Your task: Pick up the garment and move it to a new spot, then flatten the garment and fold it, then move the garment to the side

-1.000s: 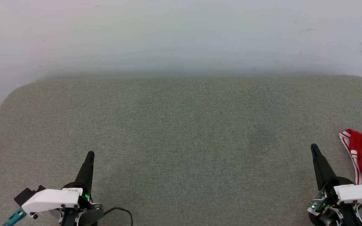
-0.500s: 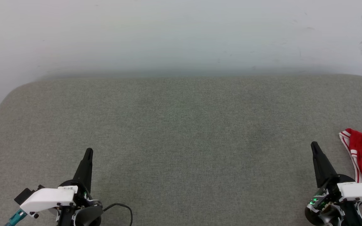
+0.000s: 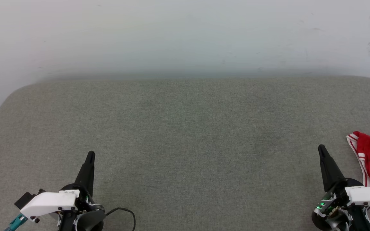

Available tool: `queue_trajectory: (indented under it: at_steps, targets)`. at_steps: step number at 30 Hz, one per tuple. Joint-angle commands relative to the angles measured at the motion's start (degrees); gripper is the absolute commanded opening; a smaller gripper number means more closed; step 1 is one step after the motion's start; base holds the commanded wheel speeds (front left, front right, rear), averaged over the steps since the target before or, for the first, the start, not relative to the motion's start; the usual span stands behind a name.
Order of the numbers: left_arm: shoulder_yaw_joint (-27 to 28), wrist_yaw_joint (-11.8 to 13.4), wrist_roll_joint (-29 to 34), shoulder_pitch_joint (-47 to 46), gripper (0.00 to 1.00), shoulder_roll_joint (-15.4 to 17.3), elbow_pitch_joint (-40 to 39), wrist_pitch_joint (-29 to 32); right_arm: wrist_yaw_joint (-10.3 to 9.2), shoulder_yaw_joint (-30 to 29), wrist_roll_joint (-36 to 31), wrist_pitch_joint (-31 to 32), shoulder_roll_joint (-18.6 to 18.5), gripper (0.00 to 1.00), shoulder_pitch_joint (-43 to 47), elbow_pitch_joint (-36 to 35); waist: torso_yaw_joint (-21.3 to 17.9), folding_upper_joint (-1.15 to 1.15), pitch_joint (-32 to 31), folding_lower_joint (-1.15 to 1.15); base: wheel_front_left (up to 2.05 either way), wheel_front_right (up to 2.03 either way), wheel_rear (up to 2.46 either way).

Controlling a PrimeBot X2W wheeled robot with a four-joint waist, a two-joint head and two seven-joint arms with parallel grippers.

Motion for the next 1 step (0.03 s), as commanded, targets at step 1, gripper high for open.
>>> queue_trajectory:
  at_steps: [1]
  targets:
    - [0.19, -0.08, 0.03, -0.48, 0.00, -0.12, 0.03, 0.17, -0.02, -0.13, -0.05, 0.08, 0.17, 0.00, -0.88, 0.09, 0.00, 0.00, 0.00, 0.00, 0.00, 0.00, 0.00]
